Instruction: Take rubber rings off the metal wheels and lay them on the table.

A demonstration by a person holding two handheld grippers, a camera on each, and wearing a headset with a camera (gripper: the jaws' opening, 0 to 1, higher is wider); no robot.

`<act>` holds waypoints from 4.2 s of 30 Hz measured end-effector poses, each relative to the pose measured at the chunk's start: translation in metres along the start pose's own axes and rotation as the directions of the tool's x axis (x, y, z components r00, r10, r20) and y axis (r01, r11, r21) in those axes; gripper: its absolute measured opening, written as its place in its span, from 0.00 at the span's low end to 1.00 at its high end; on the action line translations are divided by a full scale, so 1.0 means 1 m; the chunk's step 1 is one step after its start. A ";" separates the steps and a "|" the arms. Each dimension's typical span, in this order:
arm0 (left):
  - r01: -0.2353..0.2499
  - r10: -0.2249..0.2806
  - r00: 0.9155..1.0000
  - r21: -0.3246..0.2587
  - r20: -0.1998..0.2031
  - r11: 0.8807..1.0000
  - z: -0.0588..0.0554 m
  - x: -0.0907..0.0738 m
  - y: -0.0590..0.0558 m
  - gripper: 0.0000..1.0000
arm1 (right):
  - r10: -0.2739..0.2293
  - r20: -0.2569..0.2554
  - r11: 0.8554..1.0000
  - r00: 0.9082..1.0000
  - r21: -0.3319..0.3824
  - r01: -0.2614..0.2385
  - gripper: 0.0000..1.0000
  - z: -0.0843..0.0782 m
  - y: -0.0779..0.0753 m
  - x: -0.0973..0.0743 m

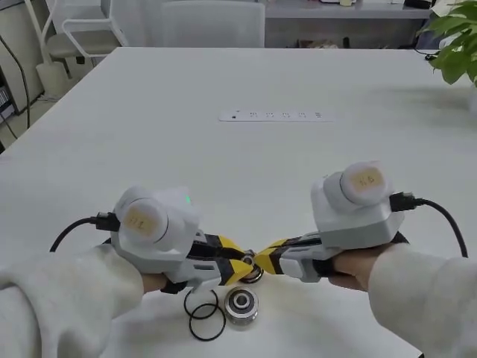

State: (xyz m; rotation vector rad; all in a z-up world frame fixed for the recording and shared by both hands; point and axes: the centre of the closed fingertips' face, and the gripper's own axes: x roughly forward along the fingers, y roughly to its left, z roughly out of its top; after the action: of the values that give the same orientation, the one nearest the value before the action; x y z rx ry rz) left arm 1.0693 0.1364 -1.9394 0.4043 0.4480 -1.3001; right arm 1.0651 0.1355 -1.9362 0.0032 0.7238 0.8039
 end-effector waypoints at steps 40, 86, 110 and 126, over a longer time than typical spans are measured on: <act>0.000 0.001 1.000 0.011 -0.025 1.000 0.001 0.001 0.000 0.08 | 0.011 0.003 0.998 1.000 0.054 -0.011 0.00 -0.005 -0.002 -0.002; 0.011 -0.010 0.998 0.014 -0.067 1.000 0.009 -0.074 -0.005 0.56 | -0.001 0.020 0.994 1.000 0.106 -0.001 0.00 -0.002 -0.008 -0.004; 0.000 0.001 1.000 -0.104 0.012 0.995 -0.011 -0.117 -0.019 0.70 | 0.008 0.029 0.993 1.000 0.118 -0.011 0.00 0.000 -0.006 -0.006; 0.029 -0.032 0.999 -0.201 -0.013 0.979 -0.036 -0.117 -0.024 0.79 | 0.015 0.044 0.990 0.999 0.138 -0.021 0.00 0.004 -0.005 -0.007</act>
State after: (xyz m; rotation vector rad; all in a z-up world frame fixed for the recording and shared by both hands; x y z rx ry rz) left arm 1.0186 0.2463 -1.9089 0.2397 0.5954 -1.2681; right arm 1.0670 0.1283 -1.9305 0.1520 0.7385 0.7678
